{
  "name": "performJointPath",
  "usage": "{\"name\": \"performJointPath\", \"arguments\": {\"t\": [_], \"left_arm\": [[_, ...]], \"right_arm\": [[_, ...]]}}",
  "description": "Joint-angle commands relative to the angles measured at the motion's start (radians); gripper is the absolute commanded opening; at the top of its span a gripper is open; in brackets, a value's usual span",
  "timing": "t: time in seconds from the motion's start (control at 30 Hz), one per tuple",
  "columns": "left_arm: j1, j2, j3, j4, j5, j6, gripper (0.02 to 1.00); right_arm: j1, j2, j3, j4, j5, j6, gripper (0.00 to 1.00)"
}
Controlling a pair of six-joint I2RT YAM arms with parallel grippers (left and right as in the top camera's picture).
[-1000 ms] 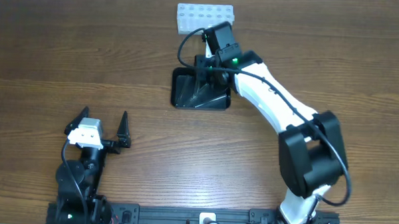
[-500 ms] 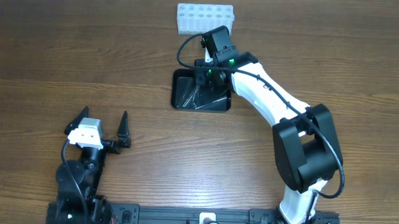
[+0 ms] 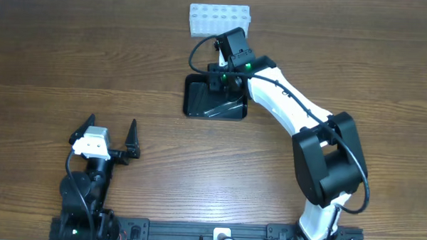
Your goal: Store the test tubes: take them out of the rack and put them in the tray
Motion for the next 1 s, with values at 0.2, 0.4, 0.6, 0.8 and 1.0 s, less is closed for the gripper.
{"name": "performJointPath", "arguments": {"t": [0.2, 0.4, 0.6, 0.8, 1.0], "left_arm": [[0.006, -0.009, -0.005, -0.002, 0.003, 0.018, 1.0], [0.006, -0.009, -0.005, -0.002, 0.003, 0.018, 1.0], [0.006, -0.009, -0.005, -0.002, 0.003, 0.018, 0.998], [0.006, -0.009, -0.005, -0.002, 0.003, 0.018, 1.0], [0.006, -0.009, -0.005, -0.002, 0.003, 0.018, 1.0]], "right_arm": [[-0.101, -0.393, -0.008, 0.034, 0.247, -0.206, 0.884], [-0.282, -0.668, -0.125, 0.137, 0.247, -0.32, 0.925], [-0.394, -0.969, -0.367, 0.219, 0.248, -0.421, 0.993], [-0.402, -1.297, -0.71, 0.346, 0.277, -0.445, 0.991], [-0.403, -1.564, -0.956, 0.353, 0.312, -0.422, 0.991]]}}
